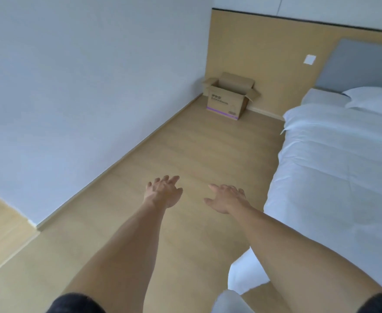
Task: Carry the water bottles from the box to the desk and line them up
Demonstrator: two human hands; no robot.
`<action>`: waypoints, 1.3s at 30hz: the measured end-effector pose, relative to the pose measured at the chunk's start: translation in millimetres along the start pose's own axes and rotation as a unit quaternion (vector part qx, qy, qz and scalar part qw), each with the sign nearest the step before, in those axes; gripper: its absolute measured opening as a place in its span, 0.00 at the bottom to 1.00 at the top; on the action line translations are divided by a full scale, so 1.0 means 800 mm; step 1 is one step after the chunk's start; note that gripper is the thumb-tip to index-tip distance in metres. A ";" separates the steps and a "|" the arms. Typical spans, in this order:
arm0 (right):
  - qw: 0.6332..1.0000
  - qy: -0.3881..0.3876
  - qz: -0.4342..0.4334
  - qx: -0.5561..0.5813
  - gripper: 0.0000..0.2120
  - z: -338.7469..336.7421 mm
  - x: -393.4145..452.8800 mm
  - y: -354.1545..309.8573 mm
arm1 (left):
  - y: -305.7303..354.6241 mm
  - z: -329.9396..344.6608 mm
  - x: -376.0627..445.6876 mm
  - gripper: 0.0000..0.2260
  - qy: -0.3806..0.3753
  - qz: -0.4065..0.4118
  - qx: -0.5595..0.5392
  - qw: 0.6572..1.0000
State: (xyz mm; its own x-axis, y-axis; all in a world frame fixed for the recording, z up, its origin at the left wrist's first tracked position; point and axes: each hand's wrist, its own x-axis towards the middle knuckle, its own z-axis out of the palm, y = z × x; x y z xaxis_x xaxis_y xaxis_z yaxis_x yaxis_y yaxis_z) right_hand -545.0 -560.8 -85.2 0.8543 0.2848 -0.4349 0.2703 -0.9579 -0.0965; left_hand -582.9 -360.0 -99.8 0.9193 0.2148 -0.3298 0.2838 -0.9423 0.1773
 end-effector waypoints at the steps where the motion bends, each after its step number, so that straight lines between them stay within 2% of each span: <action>1: 1.000 0.000 0.008 0.002 0.33 -0.004 0.012 -0.002 | 0.001 -0.005 0.016 0.25 -0.001 0.011 0.005 1.000; 10: 0.999 -0.016 0.043 0.025 0.34 -0.042 0.163 -0.007 | 0.015 -0.041 0.179 0.25 -0.009 0.065 0.032 0.997; 21: 0.999 -0.019 0.027 0.041 0.34 -0.172 0.410 0.003 | 0.026 -0.158 0.425 0.25 0.003 0.030 0.043 0.999; 32: 0.996 -0.009 0.078 0.043 0.33 -0.265 0.581 0.053 | 0.088 -0.193 0.632 0.25 -0.016 0.097 0.050 0.994; 39: 0.989 0.002 0.138 0.050 0.33 -0.330 0.724 0.077 | 0.108 -0.241 0.807 0.23 -0.017 0.152 0.055 0.987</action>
State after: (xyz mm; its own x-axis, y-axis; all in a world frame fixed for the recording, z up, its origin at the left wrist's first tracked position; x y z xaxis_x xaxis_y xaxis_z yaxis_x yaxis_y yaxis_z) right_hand 83.7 -445.6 -106.8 0.8914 0.0115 -0.4531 -0.0191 -0.9978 -0.0629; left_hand 87.7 -253.6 -118.3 0.9472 -0.0880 -0.3083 -0.0358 -0.9846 0.1711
